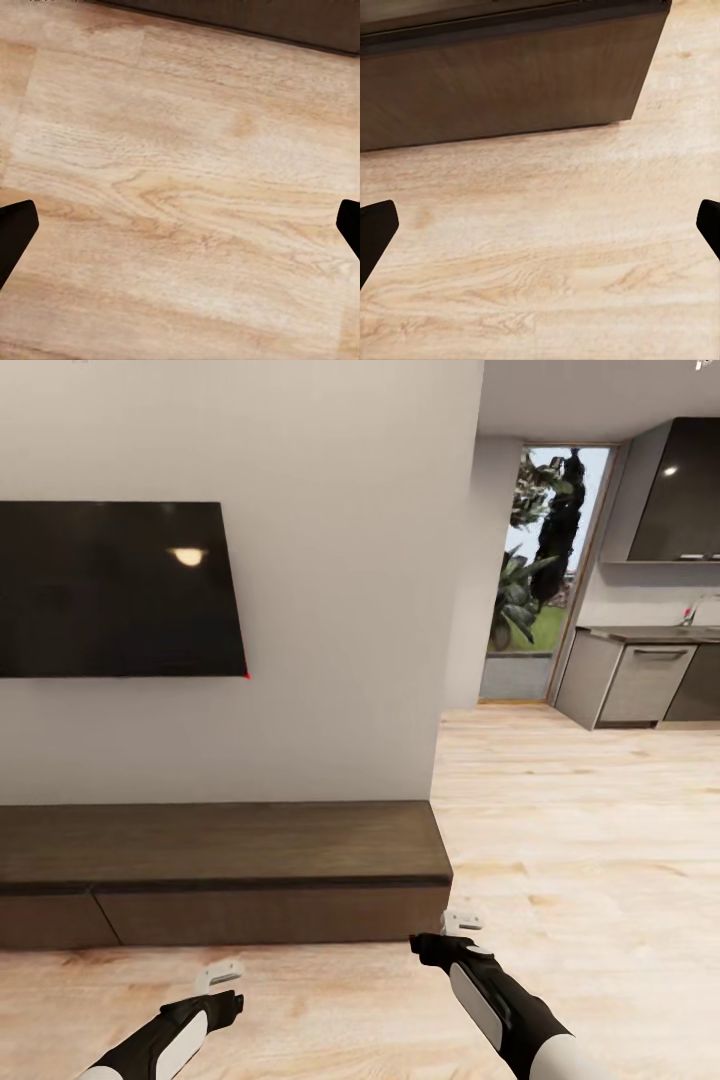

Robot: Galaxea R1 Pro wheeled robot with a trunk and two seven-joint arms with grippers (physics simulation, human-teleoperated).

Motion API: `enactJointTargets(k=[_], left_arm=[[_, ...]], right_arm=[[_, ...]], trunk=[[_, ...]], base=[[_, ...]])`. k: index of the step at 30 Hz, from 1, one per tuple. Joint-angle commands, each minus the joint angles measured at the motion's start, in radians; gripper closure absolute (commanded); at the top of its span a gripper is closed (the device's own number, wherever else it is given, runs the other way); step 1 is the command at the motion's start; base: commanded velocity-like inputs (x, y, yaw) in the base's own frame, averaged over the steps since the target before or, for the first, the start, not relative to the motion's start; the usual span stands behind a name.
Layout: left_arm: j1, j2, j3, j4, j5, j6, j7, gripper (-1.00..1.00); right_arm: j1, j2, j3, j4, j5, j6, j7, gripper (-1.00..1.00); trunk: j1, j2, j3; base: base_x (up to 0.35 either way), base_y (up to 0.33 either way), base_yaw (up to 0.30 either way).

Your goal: Place each of the two pumpkins and all three candles from the living room inside a cabinet in the living room (use any cabinet), then make sure every cabinet is closed, and position the cauldron so it is next to a table in the living room.

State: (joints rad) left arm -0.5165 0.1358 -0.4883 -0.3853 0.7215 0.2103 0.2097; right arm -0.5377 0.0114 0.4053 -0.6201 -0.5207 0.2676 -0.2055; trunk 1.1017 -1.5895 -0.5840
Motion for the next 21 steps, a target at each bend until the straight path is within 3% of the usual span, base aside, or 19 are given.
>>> enactJointTargets(k=[1,8,12,21], left_arm=[[0.000,0.001,-0.008,-0.003,0.009,0.003,0.008,-1.00],[0.000,0.002,-0.008,0.022,0.007,0.002,0.008,-1.00],[0.000,0.002,-0.009,0.085,0.005,-0.022,0.008,-1.00],[0.004,0.004,-0.016,0.173,0.004,-0.071,-0.023,-1.00]], right_arm=[[-0.001,-0.001,0.005,-0.002,-0.010,0.003,-0.009,-1.00],[0.000,-0.001,0.005,0.001,-0.010,0.003,-0.015,-1.00],[0.041,-0.015,0.004,0.010,-0.011,0.001,-0.019,-1.00],[0.124,-0.092,0.003,0.016,-0.013,-0.021,-0.020,-1.00]], trunk=[[-0.004,0.007,0.002],[-0.031,0.056,0.024],[-0.046,0.084,0.037],[-0.081,0.147,0.065]], base=[[0.000,0.000,0.000],[0.000,0.000,0.000],[0.000,0.000,0.000],[0.000,0.000,0.000]])
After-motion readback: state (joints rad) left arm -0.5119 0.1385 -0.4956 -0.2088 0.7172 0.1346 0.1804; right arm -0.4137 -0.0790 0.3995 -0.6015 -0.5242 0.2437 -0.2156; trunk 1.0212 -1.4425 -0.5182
